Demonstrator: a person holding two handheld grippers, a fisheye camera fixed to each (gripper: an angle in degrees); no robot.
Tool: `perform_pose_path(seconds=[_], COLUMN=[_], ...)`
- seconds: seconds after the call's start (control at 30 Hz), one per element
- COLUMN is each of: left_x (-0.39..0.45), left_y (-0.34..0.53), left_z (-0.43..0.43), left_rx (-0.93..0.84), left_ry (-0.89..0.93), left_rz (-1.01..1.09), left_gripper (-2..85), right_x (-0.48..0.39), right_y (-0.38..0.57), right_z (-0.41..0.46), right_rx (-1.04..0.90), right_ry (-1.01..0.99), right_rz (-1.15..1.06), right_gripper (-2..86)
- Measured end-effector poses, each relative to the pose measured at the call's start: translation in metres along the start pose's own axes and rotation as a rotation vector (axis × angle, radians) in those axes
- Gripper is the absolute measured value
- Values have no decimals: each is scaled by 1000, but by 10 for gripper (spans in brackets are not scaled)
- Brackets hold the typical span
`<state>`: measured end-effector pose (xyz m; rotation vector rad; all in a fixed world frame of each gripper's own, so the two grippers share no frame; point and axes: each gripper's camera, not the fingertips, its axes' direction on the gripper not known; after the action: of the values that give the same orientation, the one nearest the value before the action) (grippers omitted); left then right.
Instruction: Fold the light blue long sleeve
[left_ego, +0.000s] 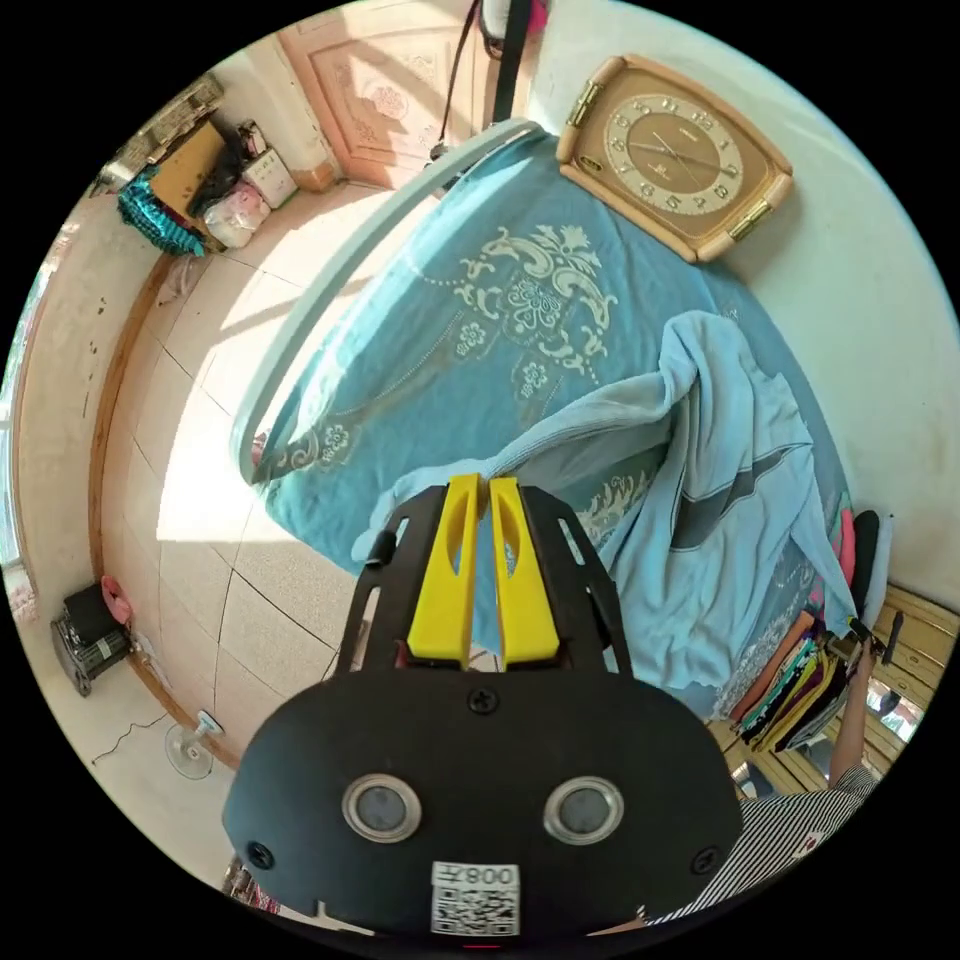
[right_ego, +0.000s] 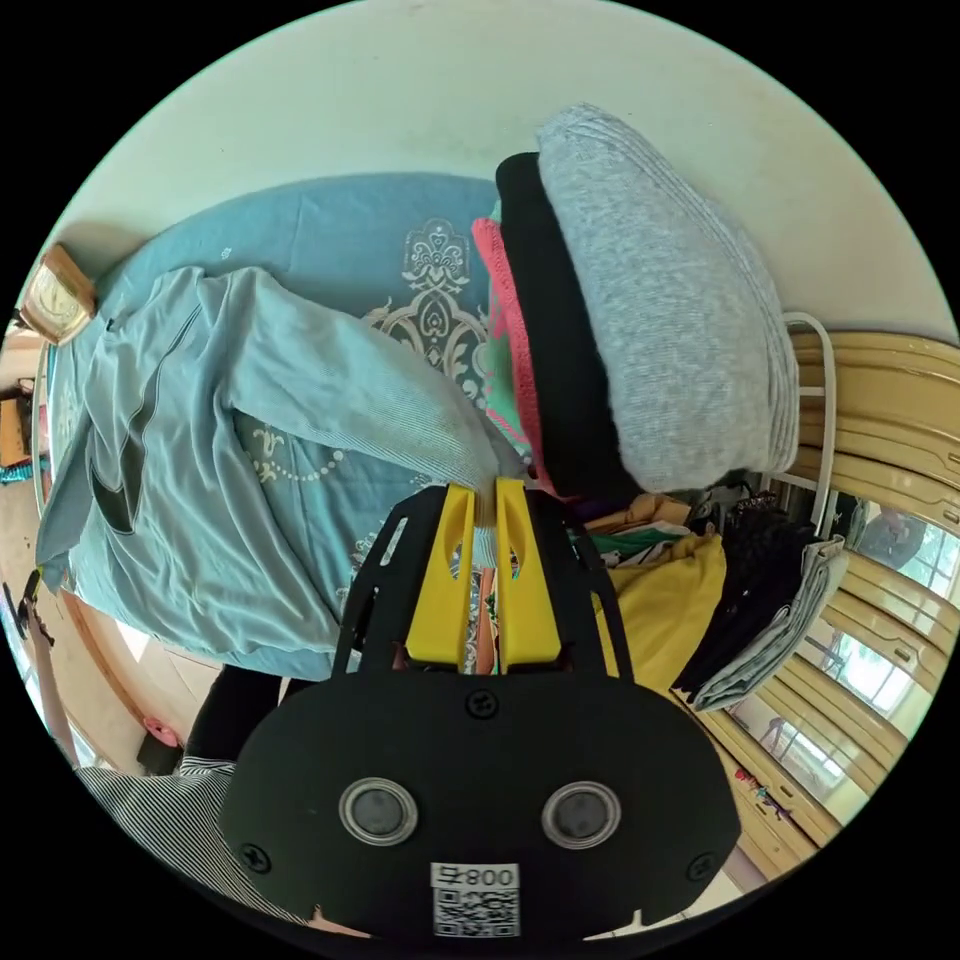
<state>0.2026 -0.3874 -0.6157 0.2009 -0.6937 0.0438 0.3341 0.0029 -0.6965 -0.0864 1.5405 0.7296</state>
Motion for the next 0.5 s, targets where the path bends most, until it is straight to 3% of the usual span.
perform_pose_path(seconds=[0.13, 0.5], left_x=[-11, 53], left_y=[9, 82], left_z=[14, 189], left_rx=[18, -413], left_ry=[117, 374], left_rz=[-43, 54], left_gripper=[62, 119], right_x=[-5, -97], right_y=[1, 55], right_z=[19, 150], right_rx=[-55, -321], right_ry=[-23, -397], right_rz=[5, -171], right_gripper=[64, 99])
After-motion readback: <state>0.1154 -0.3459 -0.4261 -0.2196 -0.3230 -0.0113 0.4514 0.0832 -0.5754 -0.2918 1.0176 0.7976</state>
